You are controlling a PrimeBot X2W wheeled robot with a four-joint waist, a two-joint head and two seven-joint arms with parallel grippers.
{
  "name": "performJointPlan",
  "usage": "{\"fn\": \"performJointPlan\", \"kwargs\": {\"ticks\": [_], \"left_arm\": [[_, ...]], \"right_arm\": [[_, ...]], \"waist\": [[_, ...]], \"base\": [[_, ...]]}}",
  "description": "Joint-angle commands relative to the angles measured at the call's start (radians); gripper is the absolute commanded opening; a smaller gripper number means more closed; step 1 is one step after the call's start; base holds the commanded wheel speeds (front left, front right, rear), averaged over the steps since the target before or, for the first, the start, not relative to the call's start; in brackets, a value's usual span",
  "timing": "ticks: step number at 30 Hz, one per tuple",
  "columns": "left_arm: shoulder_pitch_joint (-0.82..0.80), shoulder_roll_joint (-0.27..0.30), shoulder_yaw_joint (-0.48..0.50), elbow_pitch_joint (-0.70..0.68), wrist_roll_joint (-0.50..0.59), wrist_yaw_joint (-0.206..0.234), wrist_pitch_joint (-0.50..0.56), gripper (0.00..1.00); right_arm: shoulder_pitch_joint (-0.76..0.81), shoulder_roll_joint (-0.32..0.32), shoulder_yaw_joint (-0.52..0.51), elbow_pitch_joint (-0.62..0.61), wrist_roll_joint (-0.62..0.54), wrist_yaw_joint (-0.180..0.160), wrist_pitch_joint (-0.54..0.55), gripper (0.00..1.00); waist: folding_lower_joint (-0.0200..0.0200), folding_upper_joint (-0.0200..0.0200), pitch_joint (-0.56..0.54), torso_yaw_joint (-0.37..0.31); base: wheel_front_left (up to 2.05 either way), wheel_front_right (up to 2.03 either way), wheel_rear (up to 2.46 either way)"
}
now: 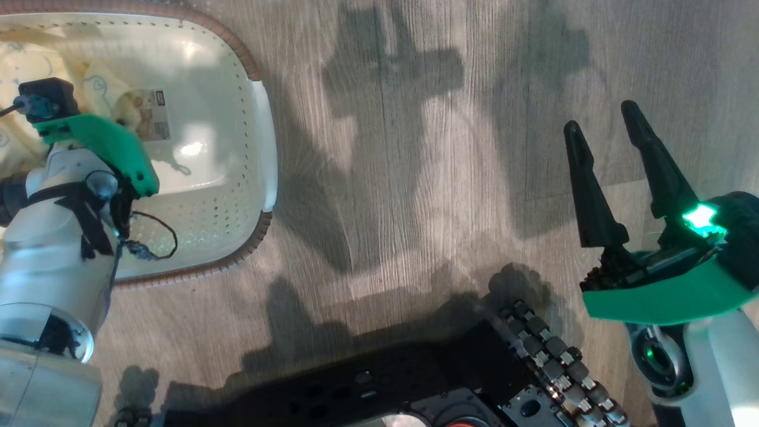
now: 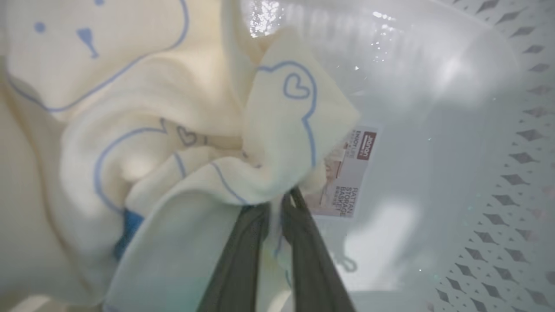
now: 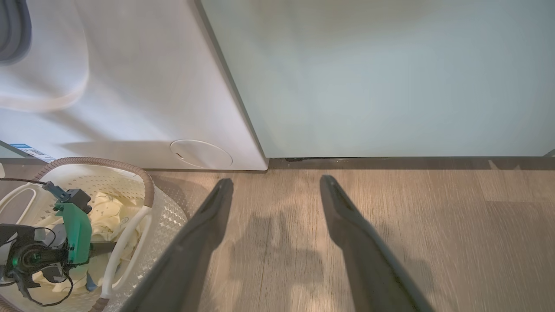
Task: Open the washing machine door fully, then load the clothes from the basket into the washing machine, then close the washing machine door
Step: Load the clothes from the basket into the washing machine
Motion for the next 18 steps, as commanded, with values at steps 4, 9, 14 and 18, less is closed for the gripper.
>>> {"fn": "performJointPlan", "kwargs": {"ticks": [4,9,14,18], "left_arm": [[0.02,0.039,0.019,0.008,-0.006,0.005,-0.006,0.0],[0.02,0.044,0.014,0.009,-0.001,0.007,-0.049,0.0],[0.024,0.038,-0.002,0.004,0.014,0.003,-0.123,0.0],[0.027,0.022,-0.007,-0.01,0.018,0.003,-0.166,0.0]], "right_arm": [[0.036,-0.015,0.004,-0.033,0.008,0.004,0.001,1.0],[0.029,-0.014,0.002,-0.031,0.009,0.004,-0.002,1.0],[0.036,-0.014,-0.024,-0.033,0.0,0.004,-0.003,1.0],[0.045,-0.016,-0.054,-0.039,-0.009,0.004,0.004,1.0]], "waist": [[-0.0001,0.0,0.0,0.002],[-0.0001,0.0,-0.007,0.008],[-0.0001,0.0,-0.032,0.037],[-0.0001,0.0,-0.06,0.07]], "base": [[0.0,0.0,0.0],[0.0,0.0,0.0],[0.0,0.0,0.0],[0.0,0.0,0.0]]}}
